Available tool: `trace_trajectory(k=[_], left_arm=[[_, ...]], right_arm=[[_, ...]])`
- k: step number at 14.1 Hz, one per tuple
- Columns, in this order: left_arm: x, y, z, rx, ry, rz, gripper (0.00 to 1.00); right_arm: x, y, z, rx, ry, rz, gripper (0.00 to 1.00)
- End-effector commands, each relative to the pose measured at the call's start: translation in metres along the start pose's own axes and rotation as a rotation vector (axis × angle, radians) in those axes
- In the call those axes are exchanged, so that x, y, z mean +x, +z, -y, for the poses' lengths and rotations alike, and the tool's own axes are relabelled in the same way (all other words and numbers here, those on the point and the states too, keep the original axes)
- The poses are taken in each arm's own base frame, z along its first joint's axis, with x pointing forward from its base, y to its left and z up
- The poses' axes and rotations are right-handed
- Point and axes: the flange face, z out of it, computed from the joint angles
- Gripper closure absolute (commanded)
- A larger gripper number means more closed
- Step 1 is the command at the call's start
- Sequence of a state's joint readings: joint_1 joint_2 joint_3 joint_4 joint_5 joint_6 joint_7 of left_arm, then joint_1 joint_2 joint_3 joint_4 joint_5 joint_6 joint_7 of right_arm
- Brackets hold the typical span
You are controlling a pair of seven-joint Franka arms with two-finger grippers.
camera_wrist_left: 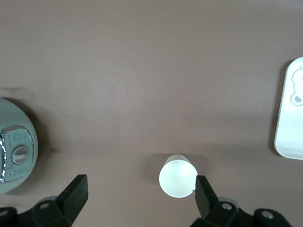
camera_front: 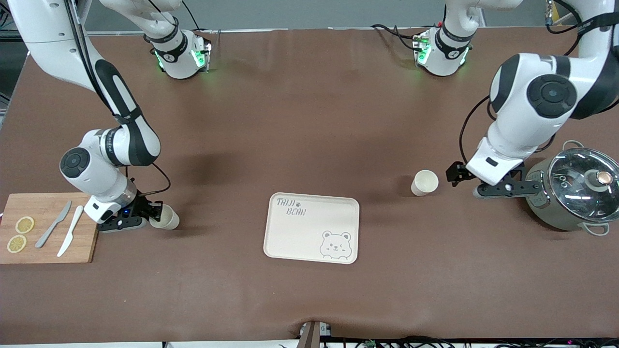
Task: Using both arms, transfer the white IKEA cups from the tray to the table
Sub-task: 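Open both grippers and lift them away from the cups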
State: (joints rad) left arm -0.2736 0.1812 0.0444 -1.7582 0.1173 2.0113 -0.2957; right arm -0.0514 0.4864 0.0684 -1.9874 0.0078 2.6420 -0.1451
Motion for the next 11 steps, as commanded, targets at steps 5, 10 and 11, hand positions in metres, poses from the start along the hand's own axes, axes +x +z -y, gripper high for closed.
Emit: trace_trajectory(k=[5,10,11], left_arm=[[0.033,0.003,0.000,0.012,0.073,-0.020,0.00],[0.045,-0.007,0.043,-0.014,0.002,-0.034,0.00],[0.049,-0.006,0.058,-0.035,-0.010,-0.033,0.00]], right_arm=[[0.030,-0.047,-0.013,0.013,-0.021,0.094,0.00],[0.075,-0.173,-0.031,0.025,-0.001,0.282,0.00],[0.074,-0.206,-0.035,0.021,0.009,0.292,0.00]])
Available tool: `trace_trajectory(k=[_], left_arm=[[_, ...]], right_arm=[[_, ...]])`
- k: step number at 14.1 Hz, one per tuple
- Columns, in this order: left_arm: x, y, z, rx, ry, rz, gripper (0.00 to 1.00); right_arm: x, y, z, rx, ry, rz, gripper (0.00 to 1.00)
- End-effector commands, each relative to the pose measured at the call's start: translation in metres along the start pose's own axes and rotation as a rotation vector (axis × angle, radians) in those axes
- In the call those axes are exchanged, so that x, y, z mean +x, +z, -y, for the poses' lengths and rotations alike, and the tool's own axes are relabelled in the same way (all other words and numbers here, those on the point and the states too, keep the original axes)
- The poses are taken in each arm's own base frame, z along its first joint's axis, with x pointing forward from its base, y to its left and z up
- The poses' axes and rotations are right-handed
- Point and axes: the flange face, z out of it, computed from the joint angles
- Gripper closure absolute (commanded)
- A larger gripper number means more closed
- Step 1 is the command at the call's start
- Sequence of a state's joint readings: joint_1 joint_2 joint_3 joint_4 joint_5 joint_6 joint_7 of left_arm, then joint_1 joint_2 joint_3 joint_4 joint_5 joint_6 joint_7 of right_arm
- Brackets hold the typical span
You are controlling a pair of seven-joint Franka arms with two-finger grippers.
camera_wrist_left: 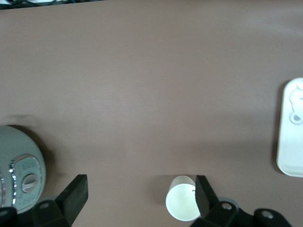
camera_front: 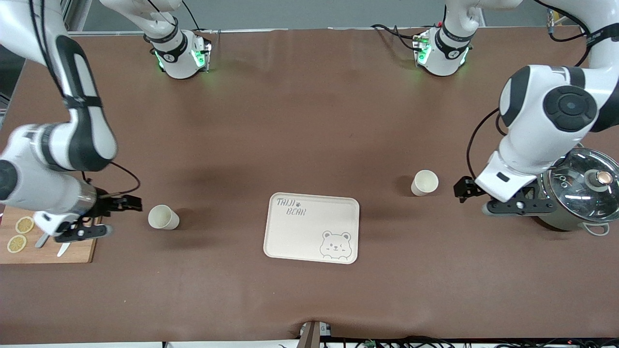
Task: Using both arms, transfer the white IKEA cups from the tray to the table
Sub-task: 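Open both grippers and lift them away from the cups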
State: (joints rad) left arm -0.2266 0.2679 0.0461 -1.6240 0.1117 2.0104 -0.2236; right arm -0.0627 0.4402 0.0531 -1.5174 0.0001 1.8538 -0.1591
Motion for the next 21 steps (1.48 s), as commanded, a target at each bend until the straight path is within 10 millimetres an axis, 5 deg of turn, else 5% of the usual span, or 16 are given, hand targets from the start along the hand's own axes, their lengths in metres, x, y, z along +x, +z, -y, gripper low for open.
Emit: trace_trajectory(k=[1,5,7,9,10,16,21], left_arm=[[0.016,-0.006,0.041,-0.046,-0.016,-0.003,0.00],[0.025,-0.042,0.048,-0.071,-0.033,0.045,0.00],[0.021,-0.061,0.068,-0.066,-0.017,0.077,0.00],[0.016,-0.068,0.072,-0.072,0.034,0.091,0.00],[0.011,-0.089,0.074,-0.077,0.037,0.069,0.00],[-0.041,-0.171,0.089,-0.094,0.109,0.100,0.00],[-0.056,-0.185,0.106,-0.109,0.155,0.135,0.00]], right_arm=[[-0.022,-0.078,-0.010,-0.009,0.014,0.016,0.00],[-0.096,-0.179,-0.017,-0.025,0.061,-0.002,0.00],[-0.136,-0.209,-0.027,-0.025,0.095,-0.014,0.00],[-0.166,-0.214,-0.025,-0.031,0.104,-0.057,0.00],[-0.172,-0.209,-0.022,-0.036,0.102,-0.081,0.00],[-0.178,-0.197,-0.021,-0.028,0.192,-0.055,0.00],[-0.175,-0.198,-0.018,-0.029,0.186,-0.058,0.00]])
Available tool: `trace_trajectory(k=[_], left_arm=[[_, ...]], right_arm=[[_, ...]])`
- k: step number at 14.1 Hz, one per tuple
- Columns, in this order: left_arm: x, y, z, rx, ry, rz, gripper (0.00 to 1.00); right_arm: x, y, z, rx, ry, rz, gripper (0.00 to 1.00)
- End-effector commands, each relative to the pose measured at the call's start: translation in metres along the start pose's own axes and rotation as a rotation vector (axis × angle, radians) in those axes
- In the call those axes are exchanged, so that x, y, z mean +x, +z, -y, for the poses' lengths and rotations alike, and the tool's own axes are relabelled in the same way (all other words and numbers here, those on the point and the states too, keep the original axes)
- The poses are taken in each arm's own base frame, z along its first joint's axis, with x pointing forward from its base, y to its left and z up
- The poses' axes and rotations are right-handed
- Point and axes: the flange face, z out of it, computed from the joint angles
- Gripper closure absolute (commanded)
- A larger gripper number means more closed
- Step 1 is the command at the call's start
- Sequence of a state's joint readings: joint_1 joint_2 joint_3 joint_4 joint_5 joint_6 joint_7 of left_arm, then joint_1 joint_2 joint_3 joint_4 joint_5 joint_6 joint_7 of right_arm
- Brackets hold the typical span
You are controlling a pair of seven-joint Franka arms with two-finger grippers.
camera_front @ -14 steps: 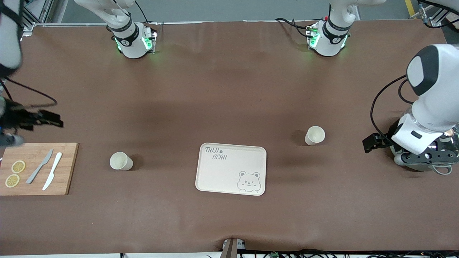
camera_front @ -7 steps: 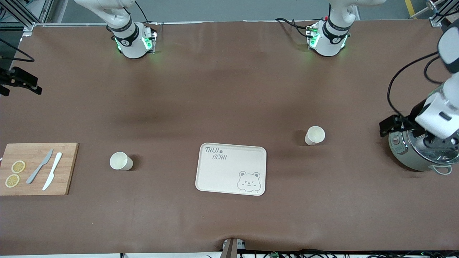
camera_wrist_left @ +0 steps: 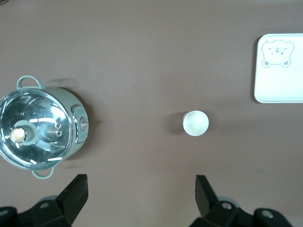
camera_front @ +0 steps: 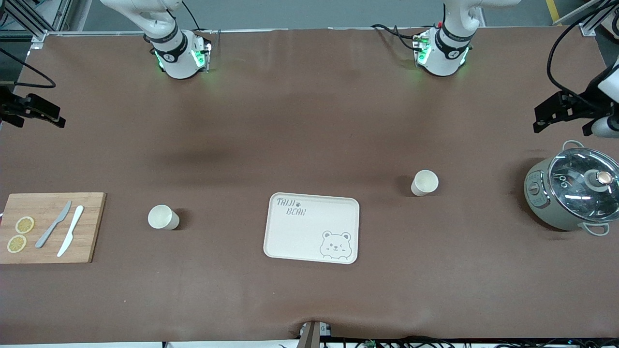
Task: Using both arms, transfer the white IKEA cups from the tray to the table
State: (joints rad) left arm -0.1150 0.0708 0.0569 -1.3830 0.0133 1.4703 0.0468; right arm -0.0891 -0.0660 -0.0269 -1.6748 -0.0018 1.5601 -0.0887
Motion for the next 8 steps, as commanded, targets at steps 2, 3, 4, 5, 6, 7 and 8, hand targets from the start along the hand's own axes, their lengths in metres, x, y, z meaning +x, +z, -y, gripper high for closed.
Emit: trace_trajectory(k=[2,3,4,5,6,7,8], left_arm=[[-0.003,0.002,-0.004,-0.027,0.093,0.016,0.00],[0.000,0.006,-0.014,-0.026,0.103,0.023,0.00],[0.001,0.007,-0.018,-0.016,0.103,0.025,0.00],[0.001,0.007,-0.010,-0.001,0.090,0.025,0.00],[0.001,0.008,-0.010,0.003,0.091,0.025,0.00],[0.002,0.009,-0.014,0.001,0.100,0.027,0.00],[0.002,0.009,-0.011,0.001,0.096,0.027,0.00]], right_arm=[[-0.004,-0.005,0.003,-0.009,0.011,-0.013,0.00],[-0.004,-0.011,0.003,-0.010,0.011,-0.023,0.00],[-0.002,-0.016,0.003,-0.011,0.010,-0.034,0.00],[0.000,-0.021,0.003,-0.011,0.008,-0.046,0.00],[0.002,-0.026,0.003,-0.012,0.008,-0.059,0.00],[0.003,-0.034,0.003,-0.013,0.004,-0.075,0.00],[0.009,-0.036,0.003,-0.014,0.002,-0.086,0.00]])
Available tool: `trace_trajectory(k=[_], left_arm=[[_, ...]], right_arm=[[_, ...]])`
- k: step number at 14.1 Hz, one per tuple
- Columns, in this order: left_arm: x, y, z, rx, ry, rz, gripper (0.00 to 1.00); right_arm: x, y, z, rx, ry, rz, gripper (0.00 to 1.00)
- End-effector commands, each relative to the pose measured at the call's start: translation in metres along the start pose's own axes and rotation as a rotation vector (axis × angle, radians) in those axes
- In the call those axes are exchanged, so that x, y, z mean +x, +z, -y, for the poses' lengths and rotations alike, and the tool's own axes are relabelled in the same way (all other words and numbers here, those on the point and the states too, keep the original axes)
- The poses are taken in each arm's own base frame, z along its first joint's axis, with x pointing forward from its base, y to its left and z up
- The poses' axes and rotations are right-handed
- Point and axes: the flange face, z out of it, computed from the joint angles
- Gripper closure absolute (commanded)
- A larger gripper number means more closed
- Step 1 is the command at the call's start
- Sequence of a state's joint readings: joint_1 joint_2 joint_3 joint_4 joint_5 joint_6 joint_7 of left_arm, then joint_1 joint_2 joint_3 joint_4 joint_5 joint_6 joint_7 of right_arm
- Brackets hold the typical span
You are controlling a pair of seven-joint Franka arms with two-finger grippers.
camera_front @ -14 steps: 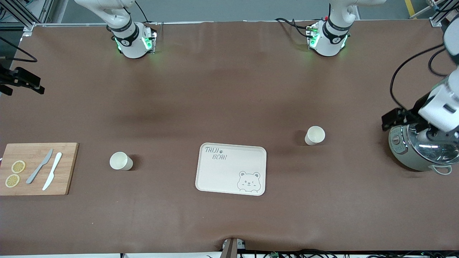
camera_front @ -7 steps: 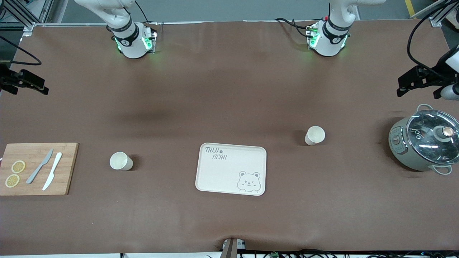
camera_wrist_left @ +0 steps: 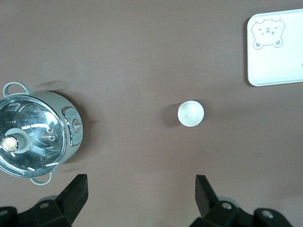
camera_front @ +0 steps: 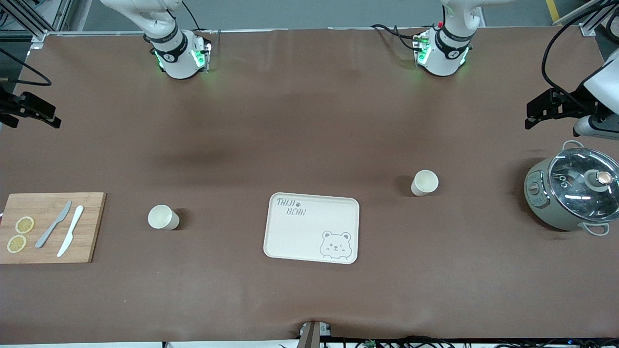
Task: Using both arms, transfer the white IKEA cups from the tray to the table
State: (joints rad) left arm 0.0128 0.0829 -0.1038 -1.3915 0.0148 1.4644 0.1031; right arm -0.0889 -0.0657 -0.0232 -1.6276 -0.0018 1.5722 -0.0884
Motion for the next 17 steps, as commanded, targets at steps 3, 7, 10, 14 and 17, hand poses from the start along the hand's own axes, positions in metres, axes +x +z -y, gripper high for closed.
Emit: trace_trajectory(k=[3,7,10,14,17], left_arm=[[-0.003,-0.004,0.006,0.009,0.004,-0.001,0.00],[-0.004,-0.004,0.009,0.009,0.002,-0.002,0.00],[-0.003,-0.003,0.010,0.007,0.001,-0.001,0.00],[-0.002,-0.001,0.010,0.008,0.001,0.002,0.00],[-0.001,0.001,0.010,0.008,-0.001,0.005,0.00]], right_arm=[[0.028,-0.012,0.007,-0.009,-0.010,-0.040,0.00],[0.038,-0.010,0.019,-0.065,-0.051,-0.036,0.00],[0.040,-0.011,0.035,-0.177,-0.121,-0.031,0.00],[0.041,-0.011,0.034,-0.194,-0.109,-0.045,0.00],[0.037,-0.005,0.033,-0.167,-0.119,-0.002,0.00]])
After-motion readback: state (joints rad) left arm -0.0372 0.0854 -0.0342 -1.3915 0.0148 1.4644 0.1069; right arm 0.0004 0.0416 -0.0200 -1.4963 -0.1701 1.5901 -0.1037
